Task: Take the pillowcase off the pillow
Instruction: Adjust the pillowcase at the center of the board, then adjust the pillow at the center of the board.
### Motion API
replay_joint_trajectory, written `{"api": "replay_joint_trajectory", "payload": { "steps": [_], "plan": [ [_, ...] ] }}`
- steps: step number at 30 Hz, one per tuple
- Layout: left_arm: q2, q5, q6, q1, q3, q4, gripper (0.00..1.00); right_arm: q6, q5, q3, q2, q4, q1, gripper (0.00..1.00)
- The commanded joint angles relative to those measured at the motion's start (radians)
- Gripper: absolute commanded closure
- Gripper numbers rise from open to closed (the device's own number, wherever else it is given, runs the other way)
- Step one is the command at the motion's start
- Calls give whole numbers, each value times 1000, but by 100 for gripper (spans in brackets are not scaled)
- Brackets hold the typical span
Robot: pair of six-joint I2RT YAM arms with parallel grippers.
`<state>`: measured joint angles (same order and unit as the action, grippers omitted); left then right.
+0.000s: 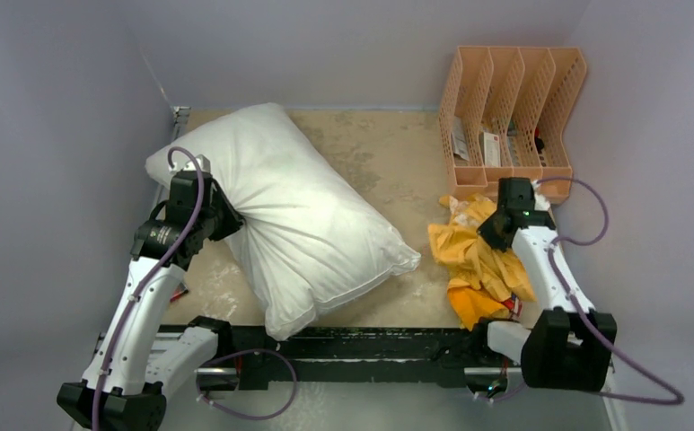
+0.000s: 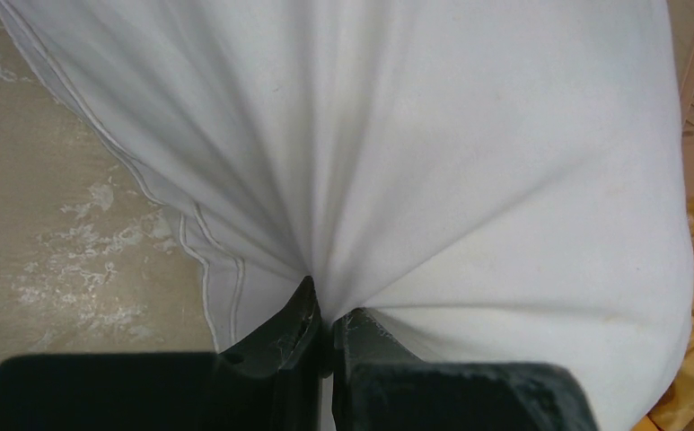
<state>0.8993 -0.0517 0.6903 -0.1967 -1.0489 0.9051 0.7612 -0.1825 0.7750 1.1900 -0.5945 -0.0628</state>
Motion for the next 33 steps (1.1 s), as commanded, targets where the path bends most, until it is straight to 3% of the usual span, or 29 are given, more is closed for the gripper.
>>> {"api": "replay_joint_trajectory", "payload": {
  "steps": [1, 4, 6, 9, 13, 17, 22, 26, 27, 31, 33],
  "plan": [
    [-5, 74, -1, 4, -13, -92, 100, -99, -241, 185, -146, -76, -29, 97],
    [-2, 114, 14, 3, 5, -124, 100, -146, -306, 173, -169, -53, -42, 84],
    [-3, 143, 36, 1, 18, -152, 100, -166, -256, 141, -144, -44, -51, 71],
    [-6, 145, 73, -28, 21, -178, 100, -138, -198, 153, -92, -117, -52, 63],
    [4, 58, 160, -221, 37, -250, 100, -195, -28, 213, -144, -131, -52, 43],
    [71, -65, 251, -463, 68, -346, 100, -281, 138, 301, -239, -131, -52, 36],
    [181, -207, 322, -714, 54, -460, 100, -253, 415, 287, -348, -54, -52, 33],
    [239, -372, 296, -770, -45, -322, 100, -284, 624, 260, -320, -63, -52, 33],
    [233, -418, 289, -770, -63, -270, 96, -294, 651, 251, -311, -68, -51, 33],
    [163, -583, 281, -770, -122, -115, 51, -330, 703, 234, -308, -82, -51, 32],
    [127, -626, 272, -770, -150, -61, 41, -348, 723, 243, -312, -86, -51, 31]
  ]
}}
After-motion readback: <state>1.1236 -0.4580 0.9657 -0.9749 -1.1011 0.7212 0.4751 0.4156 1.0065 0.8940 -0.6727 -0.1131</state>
